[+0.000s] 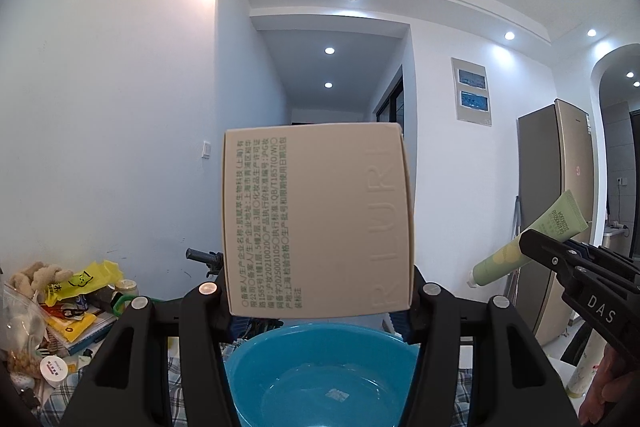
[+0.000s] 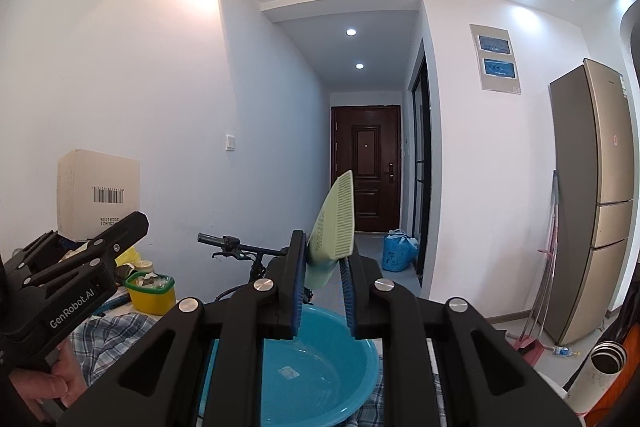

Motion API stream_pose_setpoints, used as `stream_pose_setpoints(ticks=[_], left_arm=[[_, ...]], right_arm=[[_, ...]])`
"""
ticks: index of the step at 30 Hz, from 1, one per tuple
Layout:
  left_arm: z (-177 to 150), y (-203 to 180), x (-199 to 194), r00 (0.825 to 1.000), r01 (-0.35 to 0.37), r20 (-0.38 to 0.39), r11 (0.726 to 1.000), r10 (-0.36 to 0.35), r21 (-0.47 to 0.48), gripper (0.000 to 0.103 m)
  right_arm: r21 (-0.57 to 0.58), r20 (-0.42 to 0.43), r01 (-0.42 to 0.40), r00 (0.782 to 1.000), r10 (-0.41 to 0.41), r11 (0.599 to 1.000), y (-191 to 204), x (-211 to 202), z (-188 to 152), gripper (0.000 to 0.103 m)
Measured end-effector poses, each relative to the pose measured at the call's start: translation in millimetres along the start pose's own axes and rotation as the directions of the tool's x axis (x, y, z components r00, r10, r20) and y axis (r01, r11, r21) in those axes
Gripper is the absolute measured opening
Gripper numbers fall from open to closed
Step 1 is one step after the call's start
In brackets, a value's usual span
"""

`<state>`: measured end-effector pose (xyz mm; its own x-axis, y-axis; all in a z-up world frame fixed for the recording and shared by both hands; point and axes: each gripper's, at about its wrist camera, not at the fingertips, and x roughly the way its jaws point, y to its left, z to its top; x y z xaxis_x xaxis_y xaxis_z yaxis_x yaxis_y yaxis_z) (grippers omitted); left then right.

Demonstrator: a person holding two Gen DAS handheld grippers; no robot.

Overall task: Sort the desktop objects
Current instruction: 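Carry the cream box and green tube over the turquoise basin with both tools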

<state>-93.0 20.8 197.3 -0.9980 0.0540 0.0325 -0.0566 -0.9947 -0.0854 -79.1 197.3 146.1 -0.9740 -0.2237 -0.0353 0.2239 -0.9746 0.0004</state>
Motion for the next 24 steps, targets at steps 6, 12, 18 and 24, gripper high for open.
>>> stream_pose_setpoints(ticks=[6,12,18,24], left_arm=[[-6.7,8.2,33.5,1.0,-0.001,-0.026,1.0,0.002,0.003,0.057],[-25.6,25.4,54.6,0.998,-0.031,-0.049,0.995,0.026,-0.093,0.057],[-23.0,27.5,59.6,0.996,0.004,-0.086,0.997,-0.011,-0.081,0.058],[-32.3,29.3,80.3,0.982,-0.021,-0.191,0.998,0.01,-0.056,0.058]], right_arm=[[-0.01,-0.019,0.005,1.0,-0.006,1.0,1.6,33.2,-8.5,0.015],[-0.001,-0.081,-0.011,0.997,0.011,1.0,-0.4,50.4,-24.1,0.015],[-0.004,-0.077,0.0,0.997,0.0,1.0,0.0,53.2,-27.7,0.015],[-0.024,-0.063,0.016,0.998,-0.018,1.0,2.5,51.5,-27.2,0.015]])
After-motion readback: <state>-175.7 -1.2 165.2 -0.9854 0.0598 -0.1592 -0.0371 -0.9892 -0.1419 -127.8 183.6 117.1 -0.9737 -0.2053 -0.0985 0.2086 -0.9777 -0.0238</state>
